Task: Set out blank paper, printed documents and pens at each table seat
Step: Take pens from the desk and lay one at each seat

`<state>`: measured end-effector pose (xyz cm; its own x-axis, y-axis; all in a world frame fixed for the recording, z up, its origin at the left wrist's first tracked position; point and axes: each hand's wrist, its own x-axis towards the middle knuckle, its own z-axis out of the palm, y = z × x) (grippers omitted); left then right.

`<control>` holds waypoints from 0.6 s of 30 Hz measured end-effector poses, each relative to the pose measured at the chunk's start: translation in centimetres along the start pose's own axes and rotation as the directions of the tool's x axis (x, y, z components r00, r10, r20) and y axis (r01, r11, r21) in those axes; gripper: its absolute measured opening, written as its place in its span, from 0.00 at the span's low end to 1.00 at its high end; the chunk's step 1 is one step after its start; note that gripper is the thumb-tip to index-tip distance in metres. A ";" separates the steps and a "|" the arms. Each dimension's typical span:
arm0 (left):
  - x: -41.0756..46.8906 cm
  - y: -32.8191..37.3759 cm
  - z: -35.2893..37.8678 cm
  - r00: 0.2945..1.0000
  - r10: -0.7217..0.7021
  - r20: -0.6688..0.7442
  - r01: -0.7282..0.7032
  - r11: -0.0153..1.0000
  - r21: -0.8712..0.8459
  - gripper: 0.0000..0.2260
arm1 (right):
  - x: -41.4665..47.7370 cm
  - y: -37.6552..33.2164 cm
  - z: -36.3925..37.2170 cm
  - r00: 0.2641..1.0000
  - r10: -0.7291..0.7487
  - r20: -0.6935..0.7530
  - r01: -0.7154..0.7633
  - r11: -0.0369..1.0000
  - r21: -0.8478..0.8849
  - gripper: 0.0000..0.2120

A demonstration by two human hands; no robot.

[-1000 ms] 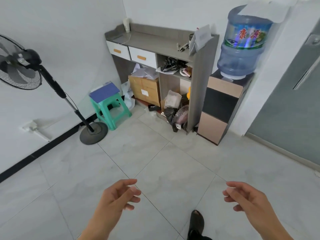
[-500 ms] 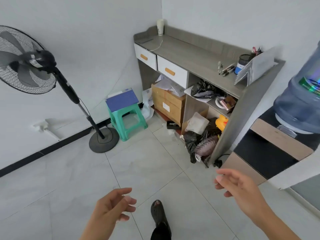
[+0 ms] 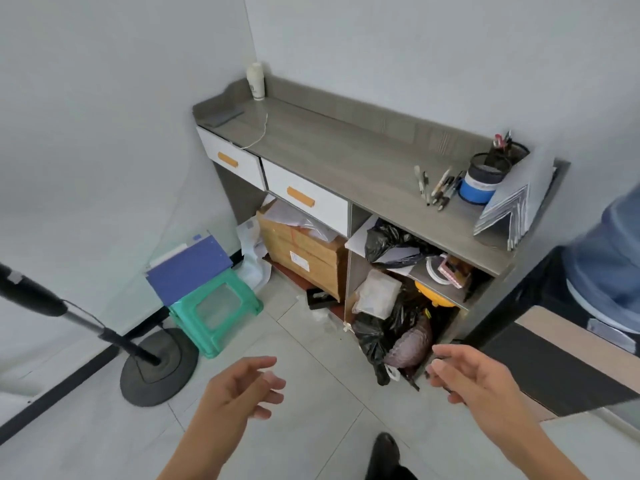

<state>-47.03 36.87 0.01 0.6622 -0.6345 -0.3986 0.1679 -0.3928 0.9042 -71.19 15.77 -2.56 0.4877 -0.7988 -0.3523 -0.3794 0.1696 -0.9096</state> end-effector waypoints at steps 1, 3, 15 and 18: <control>1.9 0.7 0.3 1.000 0.000 0.017 0.000 1.000 0.008 0.08 | 1.5 -0.3 0.1 1.000 0.014 -0.011 -0.014 1.000 0.008 0.06; 5.8 1.7 0.9 0.999 -0.004 0.041 0.003 1.000 0.031 0.08 | 4.6 -1.1 0.1 0.999 0.034 -0.036 -0.033 0.999 0.026 0.07; 27.7 13.3 4.5 0.997 0.055 0.048 -0.059 0.995 0.077 0.09 | 28.6 -11.0 -3.1 0.935 -0.168 -0.312 0.074 0.953 -0.293 0.17; 31.4 15.2 5.5 0.994 0.039 0.101 -0.043 0.998 0.045 0.09 | 33.5 -12.4 -4.2 0.900 -0.188 -0.393 -0.027 0.876 -0.481 0.26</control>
<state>-27.73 7.33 0.40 0.5911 -0.7132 -0.3768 0.1058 -0.3946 0.9128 -53.45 -15.54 -2.21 0.2008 -0.9778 -0.0596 -0.7240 -0.1071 -0.6815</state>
